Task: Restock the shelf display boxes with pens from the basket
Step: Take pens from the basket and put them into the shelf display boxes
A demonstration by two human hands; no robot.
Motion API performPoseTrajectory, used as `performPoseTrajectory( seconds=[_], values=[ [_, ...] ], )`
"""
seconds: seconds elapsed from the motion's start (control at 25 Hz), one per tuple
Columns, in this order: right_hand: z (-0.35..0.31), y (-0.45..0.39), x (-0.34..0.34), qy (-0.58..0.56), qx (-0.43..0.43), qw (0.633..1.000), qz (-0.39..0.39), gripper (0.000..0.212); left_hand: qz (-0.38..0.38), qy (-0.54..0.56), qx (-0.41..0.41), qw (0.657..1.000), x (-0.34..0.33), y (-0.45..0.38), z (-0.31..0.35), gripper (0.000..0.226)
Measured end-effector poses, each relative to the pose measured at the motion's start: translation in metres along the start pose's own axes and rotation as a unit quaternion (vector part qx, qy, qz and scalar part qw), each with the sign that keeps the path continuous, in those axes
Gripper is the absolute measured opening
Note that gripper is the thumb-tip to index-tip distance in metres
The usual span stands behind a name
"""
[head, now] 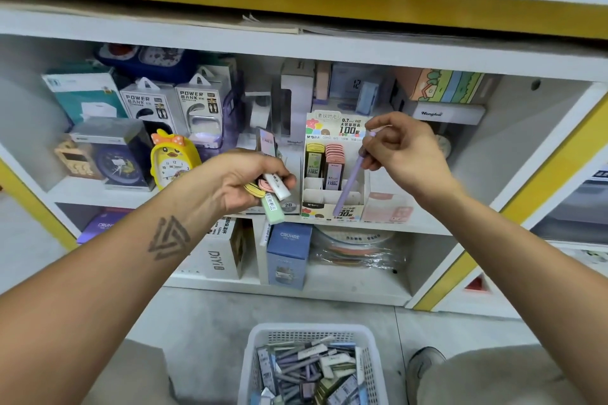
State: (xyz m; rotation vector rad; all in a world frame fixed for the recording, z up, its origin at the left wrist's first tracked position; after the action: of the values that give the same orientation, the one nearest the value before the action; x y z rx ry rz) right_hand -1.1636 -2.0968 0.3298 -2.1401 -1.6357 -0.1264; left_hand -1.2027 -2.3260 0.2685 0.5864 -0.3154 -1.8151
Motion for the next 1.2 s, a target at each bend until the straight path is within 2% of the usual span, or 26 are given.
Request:
performPoseTrajectory(
  seconds=[0.16,0.28,0.36,0.44,0.6,0.84,1.2],
  values=[
    [-0.009,-0.002,0.011,-0.009,0.029,0.999,0.039,0.011,0.003,0.024,-0.012,1.000,0.001,-0.001,0.008,0.011],
    [-0.013,-0.010,0.051,0.001,0.070,0.983,0.168,0.007,0.008,0.041,-0.018,0.999,-0.004,-0.005,0.012,0.012],
    [-0.008,-0.015,0.076,0.075,0.082,0.968,0.224,0.011,-0.011,0.036,-0.013,0.999,-0.018,-0.006,0.010,0.012],
    [0.002,-0.020,0.080,0.184,0.094,0.957,0.202,0.011,-0.037,0.036,-0.010,0.999,-0.036,-0.009,0.007,0.013],
    [0.031,-0.031,0.052,0.314,0.082,0.942,0.083,0.002,-0.045,0.055,-0.023,0.997,-0.057,-0.023,0.005,0.018],
    [0.041,-0.035,0.034,0.337,0.101,0.934,0.062,0.007,-0.077,0.050,-0.033,0.995,-0.069,-0.034,0.002,0.035],
    [0.045,-0.040,0.021,0.331,0.124,0.934,0.052,0.006,-0.076,0.048,-0.037,0.995,-0.065,-0.036,0.001,0.031]
  ],
)
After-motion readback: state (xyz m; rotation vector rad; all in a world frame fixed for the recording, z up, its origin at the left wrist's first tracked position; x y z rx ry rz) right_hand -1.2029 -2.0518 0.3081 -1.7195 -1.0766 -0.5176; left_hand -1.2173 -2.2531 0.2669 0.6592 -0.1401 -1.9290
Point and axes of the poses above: each hand's wrist, its own y-axis away from the middle knuckle, its own x-axis out of the back of the hand, z = x × y, the point moved 7 cm from there along -y, towards the middle knuckle
